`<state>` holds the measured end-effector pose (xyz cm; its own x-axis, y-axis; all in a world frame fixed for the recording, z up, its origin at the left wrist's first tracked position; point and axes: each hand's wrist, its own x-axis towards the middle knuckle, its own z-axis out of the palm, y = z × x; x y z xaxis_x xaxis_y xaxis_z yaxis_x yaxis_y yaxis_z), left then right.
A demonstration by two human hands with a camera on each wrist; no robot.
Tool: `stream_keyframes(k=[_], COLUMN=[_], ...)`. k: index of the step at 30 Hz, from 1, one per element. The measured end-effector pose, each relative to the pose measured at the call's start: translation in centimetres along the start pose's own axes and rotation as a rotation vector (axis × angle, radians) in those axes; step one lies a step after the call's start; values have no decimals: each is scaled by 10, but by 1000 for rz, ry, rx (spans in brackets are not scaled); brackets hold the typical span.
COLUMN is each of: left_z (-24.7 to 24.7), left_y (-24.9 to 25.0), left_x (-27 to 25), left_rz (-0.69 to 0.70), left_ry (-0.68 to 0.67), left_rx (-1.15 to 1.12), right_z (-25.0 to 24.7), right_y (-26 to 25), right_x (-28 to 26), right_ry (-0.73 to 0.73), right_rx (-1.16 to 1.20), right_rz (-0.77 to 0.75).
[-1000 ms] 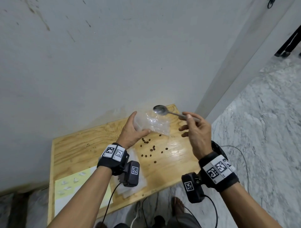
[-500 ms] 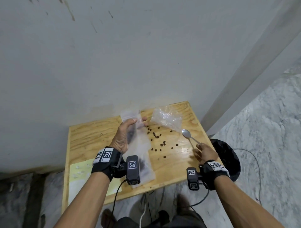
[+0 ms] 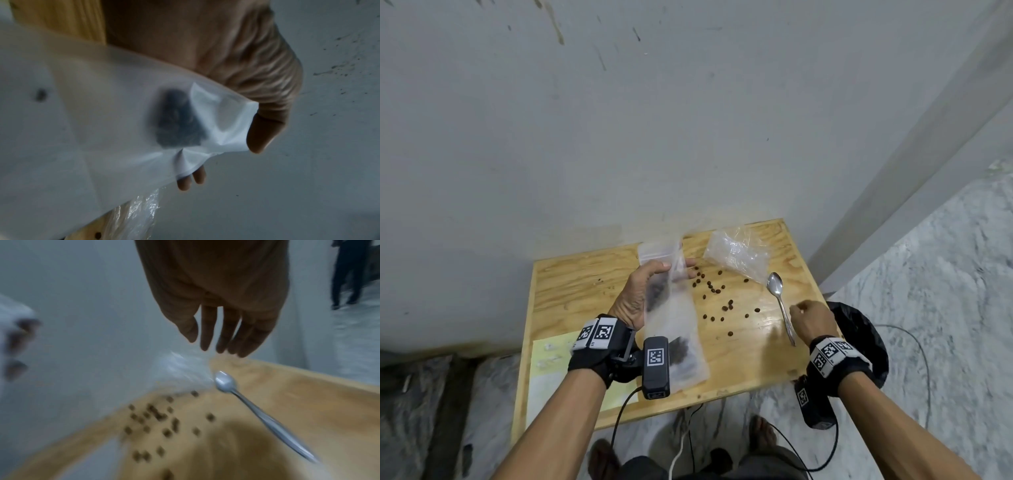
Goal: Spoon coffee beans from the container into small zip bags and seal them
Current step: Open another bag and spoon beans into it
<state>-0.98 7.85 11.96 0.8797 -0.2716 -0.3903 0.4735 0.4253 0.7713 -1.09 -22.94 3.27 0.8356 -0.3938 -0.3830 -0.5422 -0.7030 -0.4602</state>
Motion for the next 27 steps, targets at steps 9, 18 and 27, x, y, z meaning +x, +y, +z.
stream_keyframes(k=[9, 18, 27], left_z=[10, -2, -9], left_y=[14, 31, 39], left_x=[5, -8, -7], left_rz=[33, 258, 454], left_ry=[27, 88, 278], left_rx=[226, 472, 515], right_z=[-46, -32, -28], right_y=[-158, -185, -189], right_x=[-49, -52, -58], right_ry=[-335, -373, -455], right_rx=[449, 688, 649], right_rz=[-639, -609, -658])
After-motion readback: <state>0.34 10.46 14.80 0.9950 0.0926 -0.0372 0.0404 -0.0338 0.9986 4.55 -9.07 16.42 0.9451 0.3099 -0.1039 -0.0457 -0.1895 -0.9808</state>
